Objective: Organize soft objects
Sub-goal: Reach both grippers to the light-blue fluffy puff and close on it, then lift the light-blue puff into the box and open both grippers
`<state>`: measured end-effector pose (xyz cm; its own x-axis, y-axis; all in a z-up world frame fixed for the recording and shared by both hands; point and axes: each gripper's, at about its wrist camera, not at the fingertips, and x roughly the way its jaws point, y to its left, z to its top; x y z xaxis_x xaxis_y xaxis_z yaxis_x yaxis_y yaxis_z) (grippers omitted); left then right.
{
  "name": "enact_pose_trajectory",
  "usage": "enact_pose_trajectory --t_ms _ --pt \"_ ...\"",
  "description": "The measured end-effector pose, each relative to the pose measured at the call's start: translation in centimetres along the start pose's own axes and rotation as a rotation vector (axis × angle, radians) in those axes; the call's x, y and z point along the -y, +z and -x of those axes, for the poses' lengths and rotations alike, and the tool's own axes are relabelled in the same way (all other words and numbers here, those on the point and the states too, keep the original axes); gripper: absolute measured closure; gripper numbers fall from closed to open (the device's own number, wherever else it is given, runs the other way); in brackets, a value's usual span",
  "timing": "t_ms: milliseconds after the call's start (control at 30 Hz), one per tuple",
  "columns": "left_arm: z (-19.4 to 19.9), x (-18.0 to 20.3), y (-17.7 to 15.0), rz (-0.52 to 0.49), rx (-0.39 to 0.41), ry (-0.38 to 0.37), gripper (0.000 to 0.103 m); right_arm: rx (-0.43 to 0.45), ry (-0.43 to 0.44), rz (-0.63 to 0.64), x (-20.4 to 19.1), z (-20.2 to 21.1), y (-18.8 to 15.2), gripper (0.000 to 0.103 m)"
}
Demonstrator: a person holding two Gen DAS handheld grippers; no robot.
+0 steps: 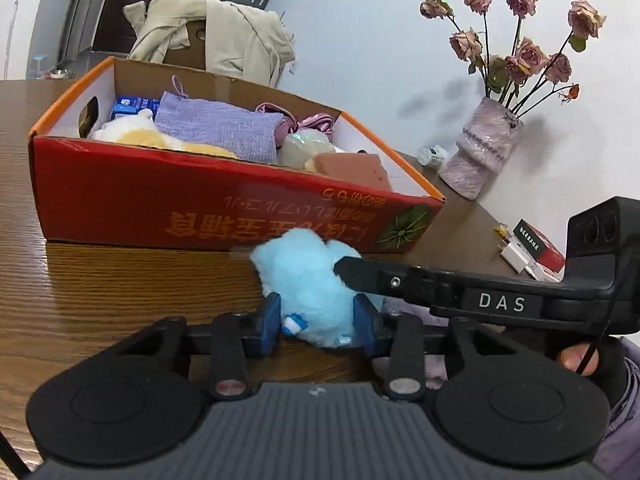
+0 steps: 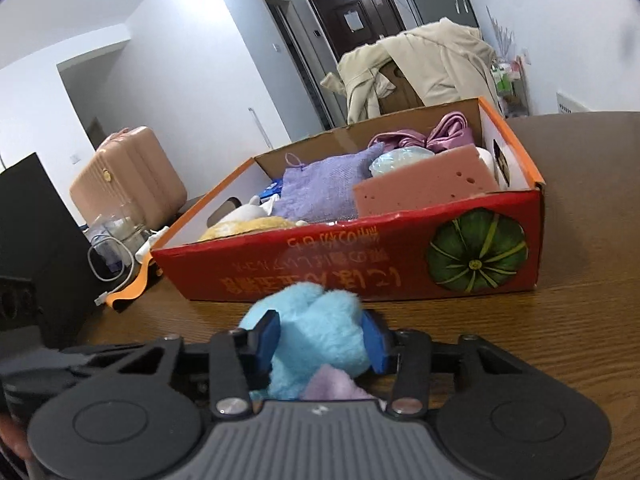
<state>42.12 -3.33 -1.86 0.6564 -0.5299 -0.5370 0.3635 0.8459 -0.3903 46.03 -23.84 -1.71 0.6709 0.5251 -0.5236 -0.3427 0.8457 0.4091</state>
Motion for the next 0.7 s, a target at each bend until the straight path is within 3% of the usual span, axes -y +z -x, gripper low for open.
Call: enact_pose_trajectory --t_ms 100,267,567,700 --pt "-0.1 0.2 -0.4 -0.029 0.017 0.003 0.065 0.001 0.007 -0.023 0.4 -0.1 -0.2 0.059" --pt "-0.3 -0.6 -0.1 0.020 0.003 -0.030 0.065 -0.003 0.042 -0.067 1.4 -0.1 -0.3 0.059" --pt "-0.1 -0.4 0.0 -0.001 0.018 -0.030 0.067 0.002 0.048 -0.057 1.4 -0.3 -0.1 0.063" --pt "2.2 2.4 0.5 -0.114 0.089 0.051 0.068 0.064 0.009 0.027 -0.9 1.2 0.4 0.069"
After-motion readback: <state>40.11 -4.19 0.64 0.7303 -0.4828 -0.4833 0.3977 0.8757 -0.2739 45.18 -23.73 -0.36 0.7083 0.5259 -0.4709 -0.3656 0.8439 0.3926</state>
